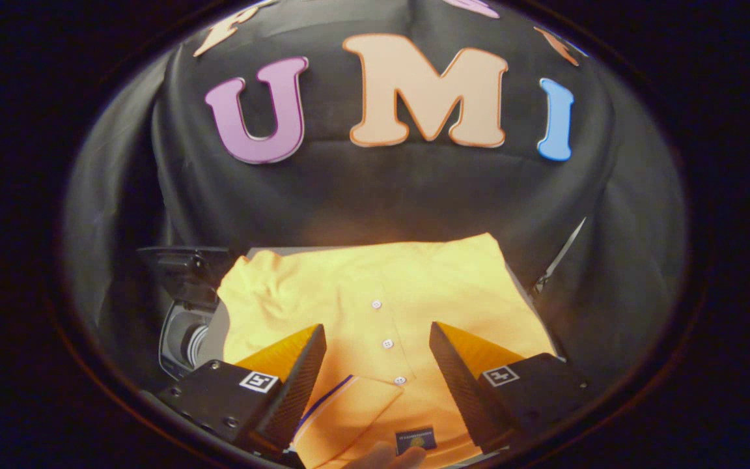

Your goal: Put the clothes into the washing machine and then close the washing machine lid.

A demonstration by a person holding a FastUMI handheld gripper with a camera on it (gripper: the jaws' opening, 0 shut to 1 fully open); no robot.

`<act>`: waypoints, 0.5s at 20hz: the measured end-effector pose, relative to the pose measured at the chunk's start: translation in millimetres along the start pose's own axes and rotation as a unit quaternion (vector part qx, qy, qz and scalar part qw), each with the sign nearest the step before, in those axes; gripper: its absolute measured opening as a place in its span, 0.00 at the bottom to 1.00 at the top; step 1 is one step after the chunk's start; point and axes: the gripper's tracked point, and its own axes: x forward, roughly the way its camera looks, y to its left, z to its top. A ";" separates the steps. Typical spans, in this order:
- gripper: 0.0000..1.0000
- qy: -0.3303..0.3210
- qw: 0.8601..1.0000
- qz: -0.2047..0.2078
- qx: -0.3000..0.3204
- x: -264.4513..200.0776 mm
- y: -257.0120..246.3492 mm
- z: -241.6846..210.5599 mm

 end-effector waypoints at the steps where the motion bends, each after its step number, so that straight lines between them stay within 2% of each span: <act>1: 0.98 0.028 1.000 -0.003 0.002 5.9 -3.7 -10.1; 2: 0.98 0.060 0.998 -0.003 0.003 9.4 -6.5 -21.3; 3: 0.99 0.040 0.999 -0.004 0.010 11.1 -6.4 -11.8; 5: 0.99 0.069 0.998 -0.008 0.007 8.9 -6.5 -16.3; 7: 0.95 0.065 0.998 -0.012 0.005 15.2 -8.5 -15.1; 8: 0.87 0.060 0.998 -0.009 -0.004 8.5 -8.3 -9.1; 10: 0.58 0.051 0.998 0.005 -0.036 11.8 -5.9 -6.0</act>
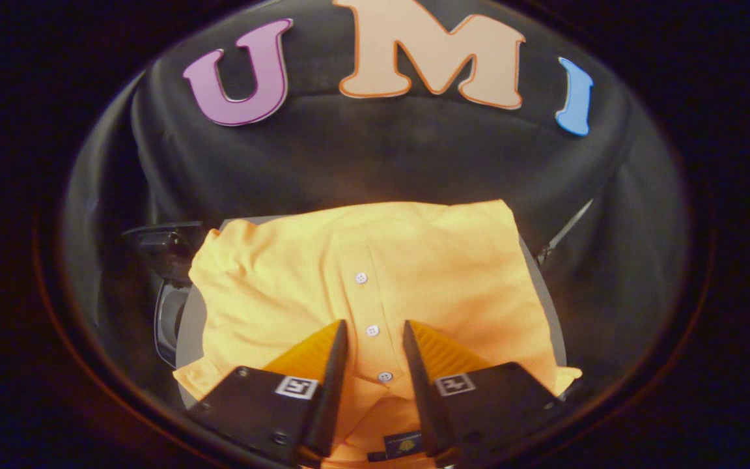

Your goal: Put the clothes into the washing machine and then close the washing machine lid.

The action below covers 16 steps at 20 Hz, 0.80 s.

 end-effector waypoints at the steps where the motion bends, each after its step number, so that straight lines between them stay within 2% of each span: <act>1: 0.44 -0.004 1.000 -0.003 -0.008 0.4 -1.1 1.0; 3: 0.15 -0.005 1.000 -0.016 -0.007 0.6 4.8 1.1; 5: 0.07 -0.002 1.000 -0.031 0.004 -4.7 10.6 -3.8; 7: 0.02 -0.014 0.998 -0.056 0.018 -8.6 8.8 -4.8; 9: 0.02 -0.038 0.996 -0.073 0.033 -11.6 11.0 -5.5; 12: 0.02 -0.053 0.994 -0.078 0.062 -24.4 18.0 -11.2; 16: 0.02 -0.092 0.989 -0.086 0.079 -56.6 28.2 3.8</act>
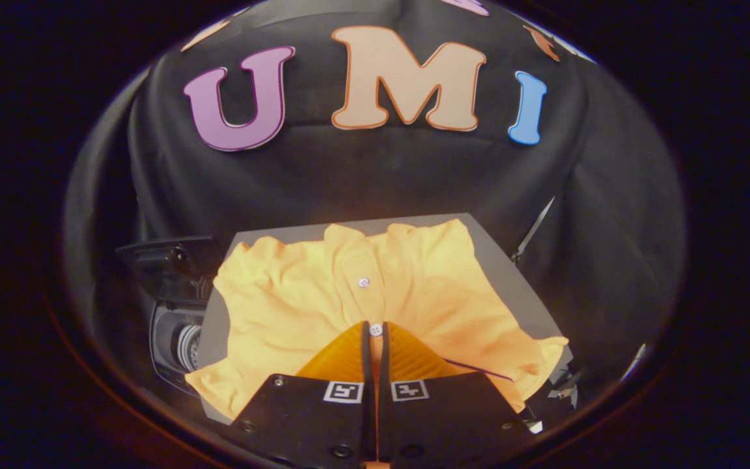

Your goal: Put the clothes into the washing machine and then close the washing machine lid.

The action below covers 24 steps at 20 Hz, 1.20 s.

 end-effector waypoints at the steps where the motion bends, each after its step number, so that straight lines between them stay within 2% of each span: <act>1: 0.02 -0.002 1.000 -0.004 0.001 -5.6 3.1 2.6; 7: 0.02 -0.047 0.999 -0.007 0.017 -53.1 19.7 32.6; 13: 0.02 -0.094 0.996 0.000 0.004 -109.7 57.4 58.9; 24: 0.01 -0.128 0.988 0.084 -0.006 -167.8 196.0 62.8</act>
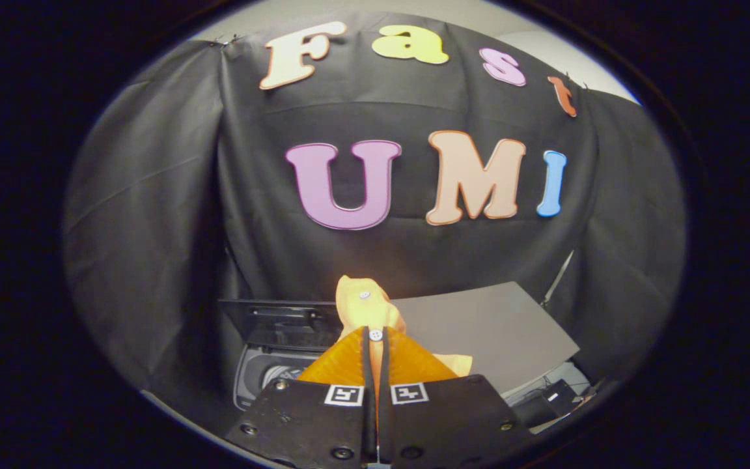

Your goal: Put the clothes into the washing machine and then close the washing machine lid.

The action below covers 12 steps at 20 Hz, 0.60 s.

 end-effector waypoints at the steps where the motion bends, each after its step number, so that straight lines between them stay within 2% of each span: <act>1: 0.01 0.000 1.000 0.005 0.004 1.6 12.7 -3.2; 5: 0.01 0.016 0.999 0.027 0.010 18.5 63.7 -21.9; 12: 0.01 0.052 0.998 0.038 0.007 76.3 114.9 -68.5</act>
